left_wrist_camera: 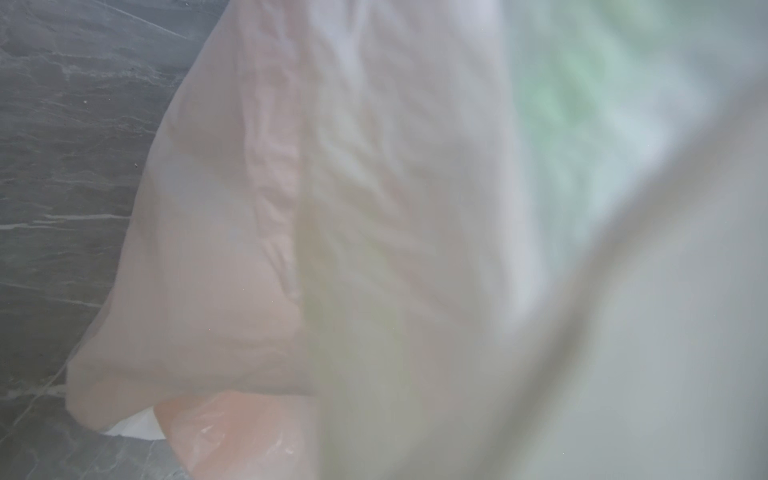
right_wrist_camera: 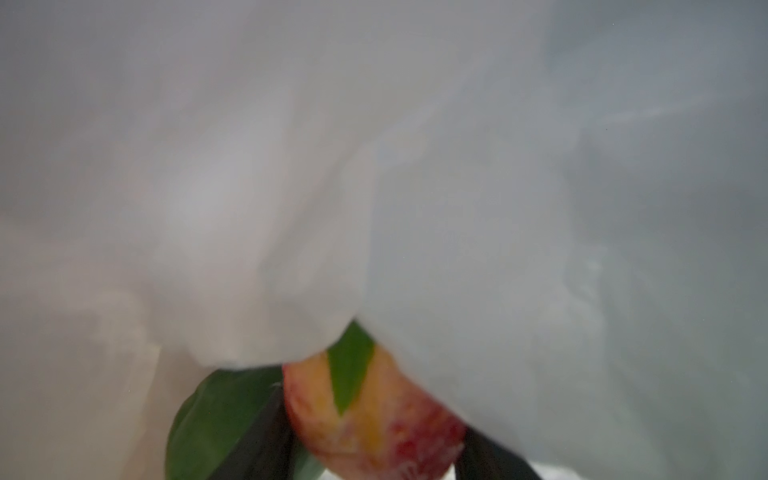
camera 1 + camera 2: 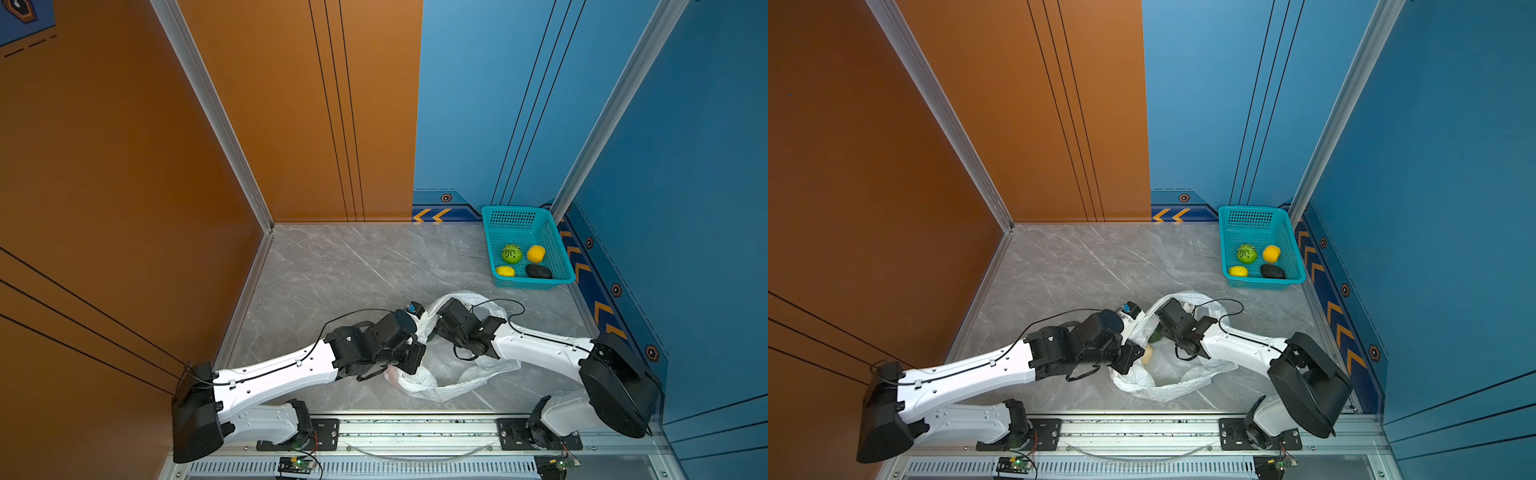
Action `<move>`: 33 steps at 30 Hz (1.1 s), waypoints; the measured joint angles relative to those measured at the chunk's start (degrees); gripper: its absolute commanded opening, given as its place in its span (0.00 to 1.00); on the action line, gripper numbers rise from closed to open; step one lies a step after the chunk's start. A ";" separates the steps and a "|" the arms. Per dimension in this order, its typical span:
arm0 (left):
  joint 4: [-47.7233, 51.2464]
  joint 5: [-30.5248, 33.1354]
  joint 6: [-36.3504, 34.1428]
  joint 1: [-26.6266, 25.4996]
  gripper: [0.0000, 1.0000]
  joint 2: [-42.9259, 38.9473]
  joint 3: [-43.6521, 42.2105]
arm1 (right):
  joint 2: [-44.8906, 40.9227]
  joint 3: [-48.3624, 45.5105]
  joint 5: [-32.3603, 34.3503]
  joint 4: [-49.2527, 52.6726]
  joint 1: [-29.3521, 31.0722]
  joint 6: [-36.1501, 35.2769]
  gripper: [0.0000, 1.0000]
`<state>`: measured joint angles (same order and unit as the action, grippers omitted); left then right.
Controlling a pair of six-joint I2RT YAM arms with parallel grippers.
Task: Untie the knot of the plastic bag and take out the fruit
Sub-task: 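Grasp the red-yellow peach with green leaf using the right gripper, then lift the peach out and carry it over the teal basket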
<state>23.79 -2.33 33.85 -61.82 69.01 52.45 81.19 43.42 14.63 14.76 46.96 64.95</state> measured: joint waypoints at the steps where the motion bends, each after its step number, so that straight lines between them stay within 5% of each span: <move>1: 0.00 0.26 0.02 0.00 0.00 -0.02 0.00 | -1.07 0.00 -0.02 0.76 0.61 -0.02 0.38; 14: 0.00 2.91 0.04 0.00 0.00 -0.50 0.00 | -13.77 0.00 -2.47 11.91 6.56 -0.24 0.39; 33: 0.07 4.74 0.02 0.13 0.00 -0.66 0.00 | -14.99 8.85 -5.42 25.18 18.10 -6.93 0.39</move>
<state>23.86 2.42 33.87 -61.69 68.36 52.45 66.19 52.27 9.21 39.94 65.06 58.02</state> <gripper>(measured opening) 0.045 0.520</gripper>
